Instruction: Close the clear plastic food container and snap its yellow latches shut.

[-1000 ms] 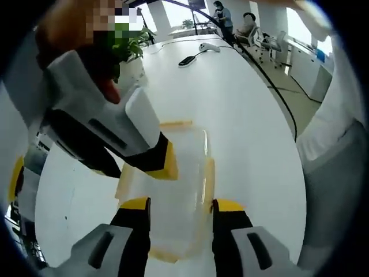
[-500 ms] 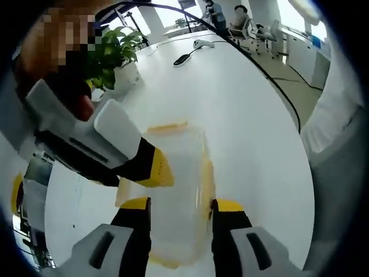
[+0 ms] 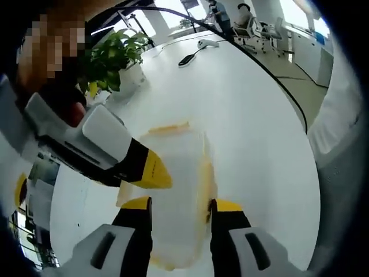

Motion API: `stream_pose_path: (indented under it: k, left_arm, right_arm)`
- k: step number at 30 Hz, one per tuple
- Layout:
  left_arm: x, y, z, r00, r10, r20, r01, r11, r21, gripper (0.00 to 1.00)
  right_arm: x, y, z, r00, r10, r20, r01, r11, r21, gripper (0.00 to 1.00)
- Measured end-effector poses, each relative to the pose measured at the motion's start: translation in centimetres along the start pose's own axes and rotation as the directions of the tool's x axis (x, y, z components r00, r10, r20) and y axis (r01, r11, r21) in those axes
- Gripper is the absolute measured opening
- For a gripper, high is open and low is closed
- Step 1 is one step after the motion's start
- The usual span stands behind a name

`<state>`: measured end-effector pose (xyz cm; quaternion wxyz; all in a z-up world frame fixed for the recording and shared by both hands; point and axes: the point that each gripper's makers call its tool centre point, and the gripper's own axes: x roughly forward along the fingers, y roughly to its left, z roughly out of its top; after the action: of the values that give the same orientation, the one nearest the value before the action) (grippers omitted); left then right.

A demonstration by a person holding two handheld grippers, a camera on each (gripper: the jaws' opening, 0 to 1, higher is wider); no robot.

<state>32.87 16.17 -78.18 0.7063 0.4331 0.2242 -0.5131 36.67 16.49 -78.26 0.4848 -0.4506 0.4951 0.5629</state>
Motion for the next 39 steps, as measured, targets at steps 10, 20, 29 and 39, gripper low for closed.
stream_pose_path:
  k: [10, 20, 29, 39]
  left_arm:
    - [0.02, 0.05, 0.02, 1.000, 0.024, -0.019, -0.023, 1.000, 0.019, 0.30]
    - [0.26, 0.29, 0.27, 0.999, 0.054, -0.007, -0.054, 0.998, 0.034, 0.29]
    - [0.32, 0.22, 0.18, 0.999, 0.050, -0.008, -0.050, 0.998, 0.033, 0.30]
    - [0.33, 0.14, 0.32, 0.999, 0.043, -0.007, -0.043, 0.998, 0.036, 0.30]
  right_arm:
    - [0.03, -0.11, -0.04, 1.000, 0.016, 0.010, -0.017, 1.000, 0.012, 0.44]
    - [0.24, -0.26, -0.15, 1.000, 0.020, 0.010, -0.020, 1.000, 0.013, 0.44]
    - [0.43, -0.73, -0.16, 0.998, 0.056, 0.031, -0.057, 0.998, 0.023, 0.43]
    - [0.58, -0.52, 0.19, 0.997, 0.073, 0.016, -0.074, 0.997, 0.032, 0.43]
